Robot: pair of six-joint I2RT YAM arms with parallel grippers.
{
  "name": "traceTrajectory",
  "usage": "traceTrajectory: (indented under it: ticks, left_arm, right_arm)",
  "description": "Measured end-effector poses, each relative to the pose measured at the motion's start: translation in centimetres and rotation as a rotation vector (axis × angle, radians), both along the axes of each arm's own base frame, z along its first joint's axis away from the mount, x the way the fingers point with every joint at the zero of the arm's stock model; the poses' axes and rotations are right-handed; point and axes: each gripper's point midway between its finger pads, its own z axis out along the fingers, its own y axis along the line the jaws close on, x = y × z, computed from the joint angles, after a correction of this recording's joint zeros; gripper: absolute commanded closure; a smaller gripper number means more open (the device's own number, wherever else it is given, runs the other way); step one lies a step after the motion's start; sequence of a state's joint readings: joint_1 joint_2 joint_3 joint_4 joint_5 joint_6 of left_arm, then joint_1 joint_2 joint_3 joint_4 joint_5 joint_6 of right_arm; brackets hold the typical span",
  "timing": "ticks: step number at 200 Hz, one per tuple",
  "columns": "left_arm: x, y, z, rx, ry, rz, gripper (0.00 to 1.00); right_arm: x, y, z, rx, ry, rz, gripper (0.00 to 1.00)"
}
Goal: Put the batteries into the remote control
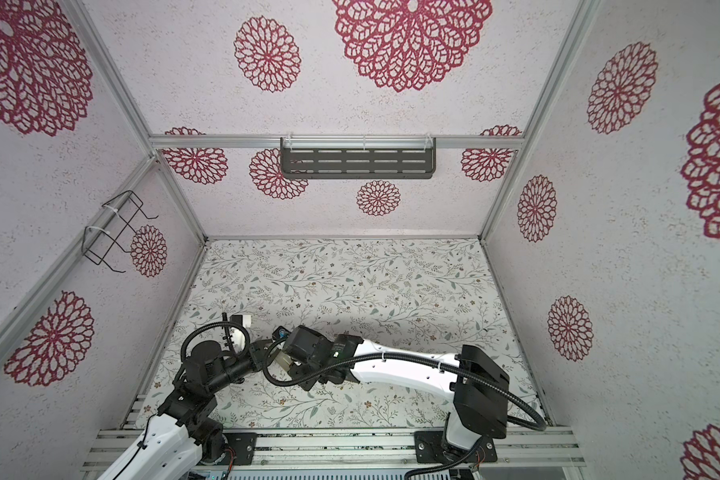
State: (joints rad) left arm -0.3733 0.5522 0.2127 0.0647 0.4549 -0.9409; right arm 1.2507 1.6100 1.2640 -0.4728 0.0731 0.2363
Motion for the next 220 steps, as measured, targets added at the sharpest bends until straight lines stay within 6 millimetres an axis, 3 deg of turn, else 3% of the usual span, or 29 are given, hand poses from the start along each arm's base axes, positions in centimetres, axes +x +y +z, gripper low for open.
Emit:
traceTrajectory:
  ticks: [101,166,220]
  left_arm:
    - [-0.01,0.04,-0.17,-0.037,0.004,0.012,1.0]
    - [-0.23,0.2,-0.65,-0.072,0.013,0.025,1.0]
    - [-0.47,-0.08,-0.44,-0.082,0.004,0.003,1.0]
  right_arm:
    - [0.09,0.07,-0.12,-0.012,0.003,-0.002,0.87]
    - [0.04,0.08,-0.43,-0.02,0.005,0.0,0.66]
    - [0.29,0.49,0.03,0.0,-0.006,-0.004,0.57]
